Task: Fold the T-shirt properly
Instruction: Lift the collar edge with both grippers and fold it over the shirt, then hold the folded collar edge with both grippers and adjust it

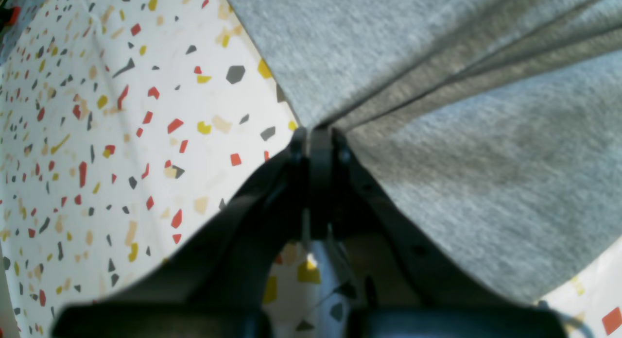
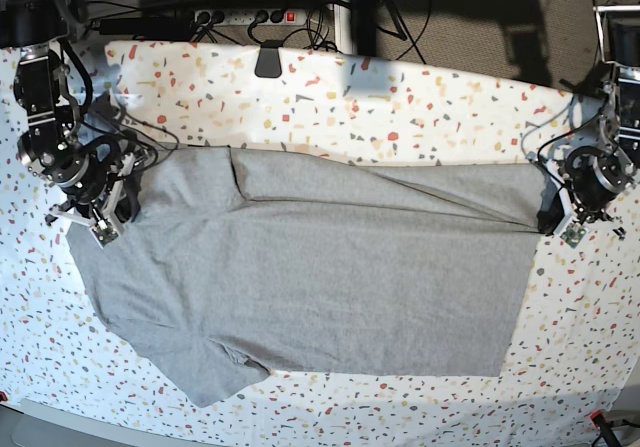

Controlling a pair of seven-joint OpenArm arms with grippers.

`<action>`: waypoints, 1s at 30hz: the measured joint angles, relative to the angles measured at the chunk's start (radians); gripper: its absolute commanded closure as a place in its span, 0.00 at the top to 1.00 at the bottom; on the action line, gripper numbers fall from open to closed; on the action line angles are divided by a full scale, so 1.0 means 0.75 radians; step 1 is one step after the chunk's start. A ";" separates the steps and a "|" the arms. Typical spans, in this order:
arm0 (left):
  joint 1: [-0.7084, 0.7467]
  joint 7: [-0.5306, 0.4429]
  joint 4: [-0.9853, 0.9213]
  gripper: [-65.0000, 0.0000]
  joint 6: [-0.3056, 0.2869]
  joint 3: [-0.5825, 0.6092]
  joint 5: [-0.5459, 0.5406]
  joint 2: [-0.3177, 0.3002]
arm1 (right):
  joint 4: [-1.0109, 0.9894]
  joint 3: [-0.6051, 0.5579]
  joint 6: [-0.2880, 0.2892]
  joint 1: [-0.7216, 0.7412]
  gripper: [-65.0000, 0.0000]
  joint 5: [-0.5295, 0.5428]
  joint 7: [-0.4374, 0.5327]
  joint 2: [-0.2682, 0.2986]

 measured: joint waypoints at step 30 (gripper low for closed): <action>0.489 0.155 0.568 0.35 0.061 0.003 0.239 -0.097 | 0.706 0.008 -0.033 -0.397 0.36 -0.025 -0.504 0.106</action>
